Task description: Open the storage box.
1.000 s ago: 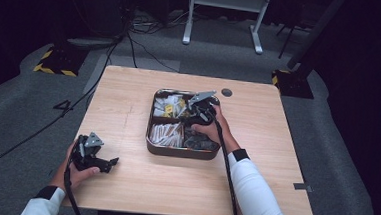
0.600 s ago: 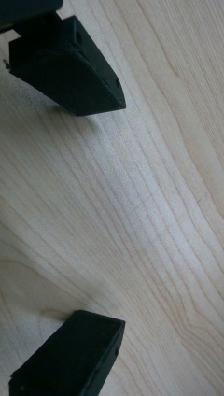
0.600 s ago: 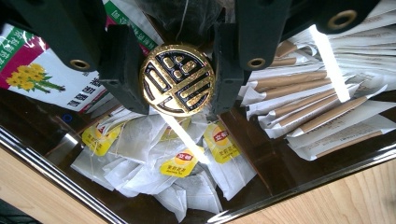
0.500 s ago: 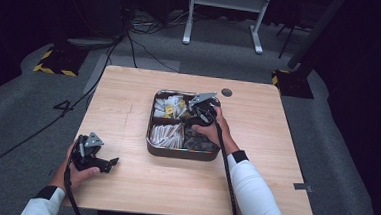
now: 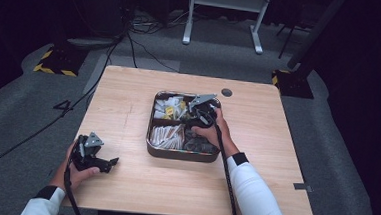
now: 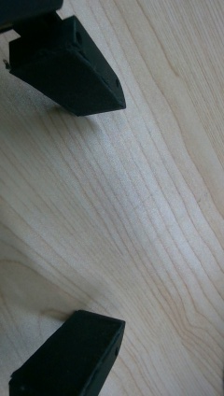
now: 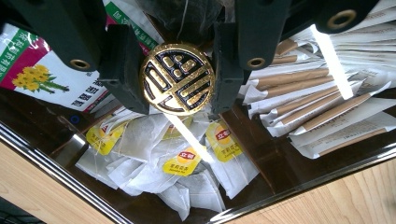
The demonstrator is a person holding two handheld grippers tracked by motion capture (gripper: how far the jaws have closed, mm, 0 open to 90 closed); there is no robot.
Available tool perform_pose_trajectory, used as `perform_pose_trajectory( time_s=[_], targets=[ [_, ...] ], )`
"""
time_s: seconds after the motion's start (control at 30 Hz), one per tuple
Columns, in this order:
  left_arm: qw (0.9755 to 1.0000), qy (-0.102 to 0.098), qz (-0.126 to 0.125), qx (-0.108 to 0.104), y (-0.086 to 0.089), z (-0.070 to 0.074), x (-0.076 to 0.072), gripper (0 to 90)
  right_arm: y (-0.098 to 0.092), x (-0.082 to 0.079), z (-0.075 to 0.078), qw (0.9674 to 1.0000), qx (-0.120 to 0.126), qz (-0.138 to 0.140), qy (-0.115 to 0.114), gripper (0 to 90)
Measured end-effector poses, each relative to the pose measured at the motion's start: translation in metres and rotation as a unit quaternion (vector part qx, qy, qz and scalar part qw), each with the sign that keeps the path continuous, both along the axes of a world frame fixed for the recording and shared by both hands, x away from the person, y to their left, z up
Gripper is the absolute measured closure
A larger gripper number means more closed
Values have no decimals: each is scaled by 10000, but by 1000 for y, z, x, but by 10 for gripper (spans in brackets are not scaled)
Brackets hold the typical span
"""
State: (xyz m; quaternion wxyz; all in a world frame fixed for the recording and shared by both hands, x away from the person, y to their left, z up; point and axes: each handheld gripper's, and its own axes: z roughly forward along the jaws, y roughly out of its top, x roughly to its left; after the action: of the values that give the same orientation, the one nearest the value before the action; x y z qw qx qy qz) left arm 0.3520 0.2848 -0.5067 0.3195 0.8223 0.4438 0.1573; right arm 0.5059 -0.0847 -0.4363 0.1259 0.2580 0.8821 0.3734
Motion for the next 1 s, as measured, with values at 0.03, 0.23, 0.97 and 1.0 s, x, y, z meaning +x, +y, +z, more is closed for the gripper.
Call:
perform_pose_trajectory(
  time_s=[0.03, 0.23, 0.97, 1.0],
  targets=[
    [10000, 0, 1, 0, 0, 0, 0, 5, 0, 0, 0, 10000, 2, 6, -1, 588],
    [10000, 2, 3, 11, 0, 0, 0, 5, 0, -1, 3, 10000, -29, 41, -78, 588],
    [10000, 3, 4, 13, 0, 0, 0, 5, -13, -2, 24, 9999, 60, -16, -131, 589],
    [10000, 4, 5, 13, 0, 0, 0, 5, -14, -2, 26, 9998, 82, -19, -152, 589]
  ],
)
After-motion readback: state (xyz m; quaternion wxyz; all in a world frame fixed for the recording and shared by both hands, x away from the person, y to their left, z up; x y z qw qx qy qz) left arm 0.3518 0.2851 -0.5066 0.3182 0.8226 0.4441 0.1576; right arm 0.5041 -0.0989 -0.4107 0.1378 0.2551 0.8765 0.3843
